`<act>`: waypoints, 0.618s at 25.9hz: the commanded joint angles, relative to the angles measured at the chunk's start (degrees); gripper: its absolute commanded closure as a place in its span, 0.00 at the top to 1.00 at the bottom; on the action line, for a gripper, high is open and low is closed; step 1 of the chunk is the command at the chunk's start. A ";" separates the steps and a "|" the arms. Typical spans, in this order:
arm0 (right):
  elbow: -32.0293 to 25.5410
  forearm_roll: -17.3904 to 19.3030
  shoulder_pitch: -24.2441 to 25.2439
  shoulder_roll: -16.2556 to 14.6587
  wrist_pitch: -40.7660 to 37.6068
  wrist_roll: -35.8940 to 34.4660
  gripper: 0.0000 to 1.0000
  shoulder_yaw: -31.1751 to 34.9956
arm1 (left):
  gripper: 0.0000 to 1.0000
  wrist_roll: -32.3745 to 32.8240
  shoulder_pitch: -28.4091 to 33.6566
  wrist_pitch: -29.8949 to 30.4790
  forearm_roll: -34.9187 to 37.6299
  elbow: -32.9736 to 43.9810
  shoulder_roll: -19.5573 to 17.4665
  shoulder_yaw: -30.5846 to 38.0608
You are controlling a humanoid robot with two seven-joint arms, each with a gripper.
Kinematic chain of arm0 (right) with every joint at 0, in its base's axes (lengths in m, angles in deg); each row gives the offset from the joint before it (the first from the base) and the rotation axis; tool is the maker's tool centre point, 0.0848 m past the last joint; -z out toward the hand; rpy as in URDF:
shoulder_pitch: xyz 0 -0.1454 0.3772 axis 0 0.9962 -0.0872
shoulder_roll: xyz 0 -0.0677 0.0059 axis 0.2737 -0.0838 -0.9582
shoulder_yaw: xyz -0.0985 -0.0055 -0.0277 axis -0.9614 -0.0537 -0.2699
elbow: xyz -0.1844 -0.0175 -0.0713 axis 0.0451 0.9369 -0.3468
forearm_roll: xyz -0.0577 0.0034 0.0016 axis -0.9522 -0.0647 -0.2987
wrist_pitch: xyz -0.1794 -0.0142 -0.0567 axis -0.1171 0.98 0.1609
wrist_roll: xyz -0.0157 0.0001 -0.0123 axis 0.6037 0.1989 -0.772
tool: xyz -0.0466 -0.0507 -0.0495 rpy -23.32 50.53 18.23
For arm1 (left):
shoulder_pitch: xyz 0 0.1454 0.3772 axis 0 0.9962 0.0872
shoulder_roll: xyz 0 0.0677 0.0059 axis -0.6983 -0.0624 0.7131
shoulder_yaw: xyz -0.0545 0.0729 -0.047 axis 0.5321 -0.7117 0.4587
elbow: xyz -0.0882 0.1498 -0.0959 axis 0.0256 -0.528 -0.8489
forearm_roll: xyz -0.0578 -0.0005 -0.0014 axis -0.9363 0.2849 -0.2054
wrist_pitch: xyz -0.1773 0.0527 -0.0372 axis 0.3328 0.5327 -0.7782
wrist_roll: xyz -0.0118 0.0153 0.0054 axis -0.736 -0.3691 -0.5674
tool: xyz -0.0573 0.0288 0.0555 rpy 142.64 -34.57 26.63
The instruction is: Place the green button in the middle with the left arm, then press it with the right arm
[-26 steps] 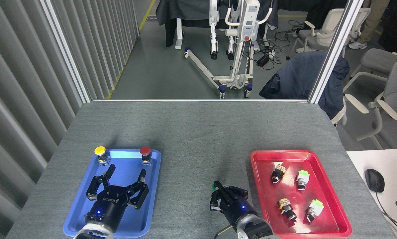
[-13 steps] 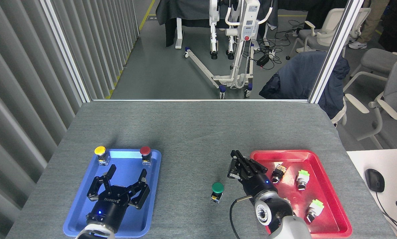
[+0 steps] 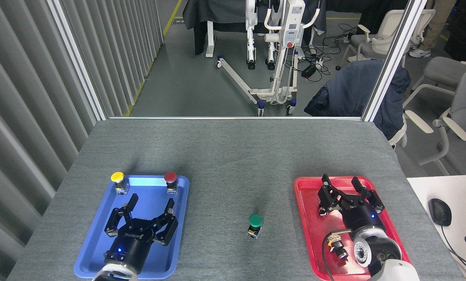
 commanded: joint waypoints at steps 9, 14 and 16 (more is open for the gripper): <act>-12.44 -6.17 10.23 1.99 3.68 -3.04 1.00 0.26 | 0.98 0.03 -0.09 0.03 0.00 0.09 0.90 -0.09; -14.11 -7.14 10.41 1.72 4.12 -2.86 1.00 0.35 | 0.98 0.03 -0.09 0.12 0.00 0.18 1.25 -0.09; -14.11 -7.14 10.41 1.55 4.56 -2.78 1.00 0.35 | 0.98 0.03 -0.09 0.12 0.00 0.18 1.43 -0.09</act>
